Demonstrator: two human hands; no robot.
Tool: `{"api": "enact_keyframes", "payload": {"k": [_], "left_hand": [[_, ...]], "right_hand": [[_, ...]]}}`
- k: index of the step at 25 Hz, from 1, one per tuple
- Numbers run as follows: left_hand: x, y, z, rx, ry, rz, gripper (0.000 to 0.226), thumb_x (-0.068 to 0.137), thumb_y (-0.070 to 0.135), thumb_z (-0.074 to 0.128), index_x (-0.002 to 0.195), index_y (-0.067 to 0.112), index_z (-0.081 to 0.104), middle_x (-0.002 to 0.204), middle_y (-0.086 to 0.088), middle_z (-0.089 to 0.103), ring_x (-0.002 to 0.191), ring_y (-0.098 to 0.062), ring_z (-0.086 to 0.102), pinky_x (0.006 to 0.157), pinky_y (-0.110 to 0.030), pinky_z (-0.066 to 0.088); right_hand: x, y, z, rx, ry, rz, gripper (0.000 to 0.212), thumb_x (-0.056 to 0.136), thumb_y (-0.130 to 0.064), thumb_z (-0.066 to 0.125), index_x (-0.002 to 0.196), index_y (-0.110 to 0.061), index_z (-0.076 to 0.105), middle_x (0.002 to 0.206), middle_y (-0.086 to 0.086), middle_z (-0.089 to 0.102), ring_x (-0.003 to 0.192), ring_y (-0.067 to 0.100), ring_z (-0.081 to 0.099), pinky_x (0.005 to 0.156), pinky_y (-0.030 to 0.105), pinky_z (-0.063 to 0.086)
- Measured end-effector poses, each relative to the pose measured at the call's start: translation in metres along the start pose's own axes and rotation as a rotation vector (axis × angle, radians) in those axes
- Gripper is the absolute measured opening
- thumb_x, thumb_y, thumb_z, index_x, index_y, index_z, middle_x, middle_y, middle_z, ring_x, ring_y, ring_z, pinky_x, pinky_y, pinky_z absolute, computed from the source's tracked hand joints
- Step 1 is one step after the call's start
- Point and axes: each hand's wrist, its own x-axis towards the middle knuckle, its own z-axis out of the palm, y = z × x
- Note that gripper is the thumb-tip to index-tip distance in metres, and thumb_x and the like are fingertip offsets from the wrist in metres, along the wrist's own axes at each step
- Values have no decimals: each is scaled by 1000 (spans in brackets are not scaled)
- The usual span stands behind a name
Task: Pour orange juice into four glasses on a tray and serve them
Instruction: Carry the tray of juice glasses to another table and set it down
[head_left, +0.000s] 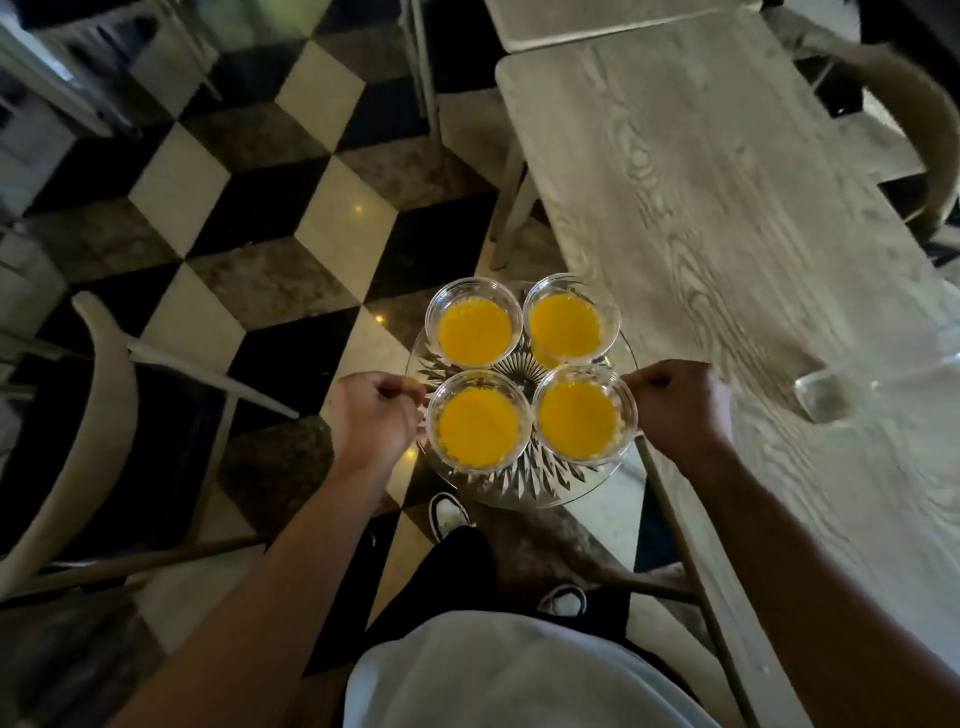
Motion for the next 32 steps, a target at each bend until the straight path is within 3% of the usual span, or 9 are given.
{"api": "enact_keyframes", "payload": {"k": [4, 7, 9, 17, 22, 26, 28, 32], "left_hand": [[45, 15, -33, 21, 35, 8, 17, 96, -7, 70, 92, 3, 83, 84, -6, 78, 51, 3, 67, 41, -7, 45], [74, 26, -49, 104, 59, 44, 15, 95, -3, 73, 92, 7, 84, 86, -5, 79, 54, -5, 70, 42, -8, 47], [95, 33, -58, 156, 80, 63, 14, 94, -1, 76, 90, 9, 84, 84, -4, 79, 51, 1, 69, 43, -9, 49], [173, 66, -74, 237, 117, 72, 15, 90, 5, 80, 79, 14, 84, 67, -2, 77, 56, -10, 72, 55, -28, 60], [225, 107, -71, 190, 131, 39, 22, 87, 3, 80, 71, 18, 82, 51, 6, 70, 41, -1, 63, 40, -18, 47], [272, 150, -63, 150, 143, 10, 23, 85, -2, 81, 71, 16, 82, 62, -5, 77, 46, -5, 69, 47, -22, 57], [294, 175, -57, 127, 162, -12, 23, 84, -4, 83, 72, 15, 81, 66, -7, 78, 49, -7, 72, 53, -26, 63], [333, 220, -47, 91, 184, -20, 27, 85, -4, 83, 69, 18, 78, 51, 9, 70, 43, 4, 65, 41, -11, 47]], "right_hand": [[16, -50, 39, -39, -22, -32, 18, 87, -10, 70, 78, -21, 81, 49, -17, 62, 41, -16, 56, 38, 1, 35], [28, -77, 61, -27, -64, -32, 19, 88, -7, 67, 80, -18, 81, 37, -23, 56, 40, -17, 55, 35, 1, 33], [39, -94, 74, -28, -88, -42, 21, 89, -4, 64, 81, -15, 80, 38, -27, 56, 39, -14, 56, 34, 2, 32], [99, -154, 122, -40, -106, -70, 17, 89, -7, 67, 81, -13, 81, 45, -9, 65, 38, -7, 59, 34, 3, 34], [153, -207, 145, -67, -137, -96, 19, 89, -8, 65, 82, -14, 81, 63, 3, 74, 43, -3, 64, 36, 7, 40], [205, -249, 163, -35, -160, -90, 19, 88, -7, 64, 84, -14, 81, 65, 3, 75, 51, 14, 72, 52, 29, 63], [233, -273, 170, -45, -178, -89, 19, 88, -6, 64, 83, -16, 80, 66, 1, 76, 50, 12, 72, 51, 25, 61], [278, -319, 180, -58, -204, -113, 20, 89, -7, 63, 84, -18, 79, 68, -1, 76, 49, 7, 71, 45, 19, 57]]}}
